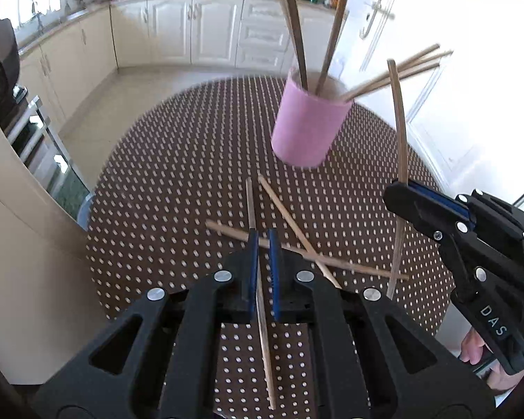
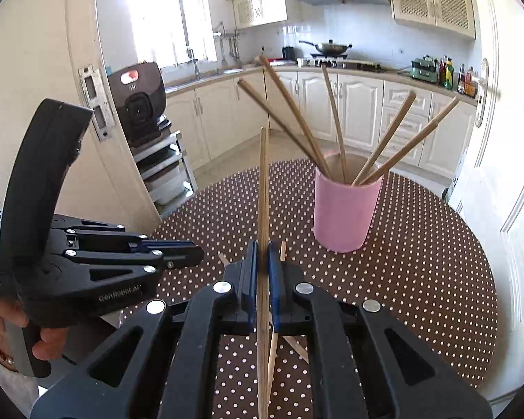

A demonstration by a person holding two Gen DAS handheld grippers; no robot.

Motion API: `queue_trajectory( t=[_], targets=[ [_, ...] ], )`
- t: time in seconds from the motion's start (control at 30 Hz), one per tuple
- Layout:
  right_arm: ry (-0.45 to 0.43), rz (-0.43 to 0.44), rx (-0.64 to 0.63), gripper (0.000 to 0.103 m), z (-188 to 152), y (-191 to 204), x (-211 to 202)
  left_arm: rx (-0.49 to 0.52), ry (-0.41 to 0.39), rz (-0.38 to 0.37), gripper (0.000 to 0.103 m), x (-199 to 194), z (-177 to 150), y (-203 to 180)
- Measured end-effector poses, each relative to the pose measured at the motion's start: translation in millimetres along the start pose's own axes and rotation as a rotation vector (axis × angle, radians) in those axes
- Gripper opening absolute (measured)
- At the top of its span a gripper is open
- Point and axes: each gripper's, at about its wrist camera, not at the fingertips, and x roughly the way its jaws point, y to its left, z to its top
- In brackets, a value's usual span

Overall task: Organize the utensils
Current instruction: 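Raise the right tool's chopstick upright toward the cup while the left tool raises its own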

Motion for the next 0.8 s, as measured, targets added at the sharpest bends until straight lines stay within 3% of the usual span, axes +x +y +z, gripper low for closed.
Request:
queue_trajectory(
  t=[0.03, 0.1, 0.13, 0.17, 0.3, 0.37, 0.43, 0.8],
  targets=[
    [0.008, 0.002, 0.004, 0.005, -1, 0, 4, -0.010, 0.014, -0.001, 0.009, 0, -1, -2],
    [0.026, 0.010, 0.013, 0.005, -3, -3, 8, -0.033, 0.047, -0.012, 0.026, 8, -2, 0],
    [0.037, 0.013, 0.021, 0.005, -4, -5, 13, -0.046, 0.054, -0.014, 0.055, 11, -2, 1],
    [0.044, 0.013, 0.025, 0.005, -6, -7, 16, -0.056, 0.046, -0.012, 0.064, 13, -3, 1],
    [0.067, 0.020, 0.041, 0.005, -10, -13, 22, -0.088, 0.064, -0.019, 0.062, 25, -1, 1],
    [0.079, 0.024, 0.048, 0.005, -12, -16, 27, -0.123, 0.091, -0.009, 0.045, 37, 1, 5],
    [0.093, 0.028, 0.051, 0.005, -14, -19, 33, -0.158, 0.113, -0.013, 0.036, 48, 3, 11],
    [0.140, 0.068, 0.047, 0.005, -17, -25, 58, -0.291, 0.169, 0.005, 0.032, 80, 7, 33]
  ],
)
